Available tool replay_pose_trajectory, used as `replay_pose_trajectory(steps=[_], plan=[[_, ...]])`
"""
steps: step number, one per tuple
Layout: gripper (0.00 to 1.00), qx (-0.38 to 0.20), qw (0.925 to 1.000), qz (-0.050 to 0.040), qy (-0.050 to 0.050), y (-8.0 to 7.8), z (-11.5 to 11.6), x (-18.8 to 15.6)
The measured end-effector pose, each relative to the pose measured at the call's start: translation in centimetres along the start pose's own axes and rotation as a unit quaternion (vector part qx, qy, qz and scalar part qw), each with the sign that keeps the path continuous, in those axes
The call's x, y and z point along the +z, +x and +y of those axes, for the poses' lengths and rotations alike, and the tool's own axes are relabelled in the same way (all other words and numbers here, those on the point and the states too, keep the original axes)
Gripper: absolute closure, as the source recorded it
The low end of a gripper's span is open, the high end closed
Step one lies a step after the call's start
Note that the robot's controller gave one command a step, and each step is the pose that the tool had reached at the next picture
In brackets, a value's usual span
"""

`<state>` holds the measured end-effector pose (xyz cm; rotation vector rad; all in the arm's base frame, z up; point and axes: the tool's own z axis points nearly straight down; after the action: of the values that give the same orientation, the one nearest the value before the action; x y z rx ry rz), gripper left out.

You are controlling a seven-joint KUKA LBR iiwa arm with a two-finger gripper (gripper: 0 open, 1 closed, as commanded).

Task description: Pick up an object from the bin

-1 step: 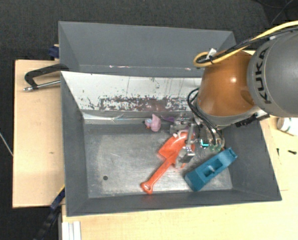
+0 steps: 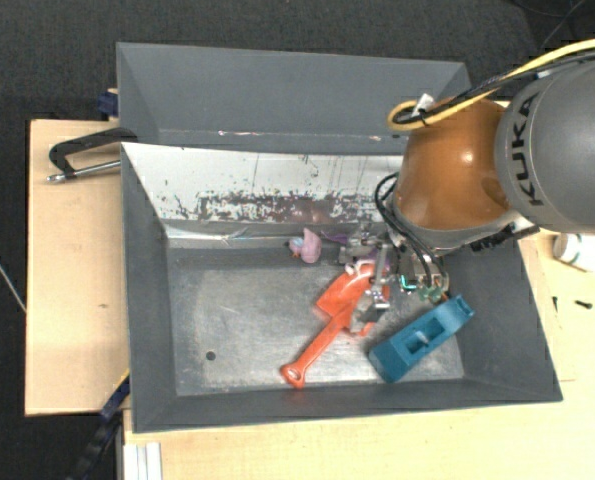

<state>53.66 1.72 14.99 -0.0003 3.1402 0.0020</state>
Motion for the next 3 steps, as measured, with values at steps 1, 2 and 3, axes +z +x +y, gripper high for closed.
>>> replay_pose_trajectory(steps=[1,2,3], plan=[[1.0,-0.033,0.9994,-0.0072,-0.002,1.7,-1.7,7.4],[1.0,-0.033,0.9994,-0.0072,-0.002,1.7,-1.7,7.4],[1.0,-0.047,0.9989,-0.0062,0.0,0.6,-1.1,-9.3]])
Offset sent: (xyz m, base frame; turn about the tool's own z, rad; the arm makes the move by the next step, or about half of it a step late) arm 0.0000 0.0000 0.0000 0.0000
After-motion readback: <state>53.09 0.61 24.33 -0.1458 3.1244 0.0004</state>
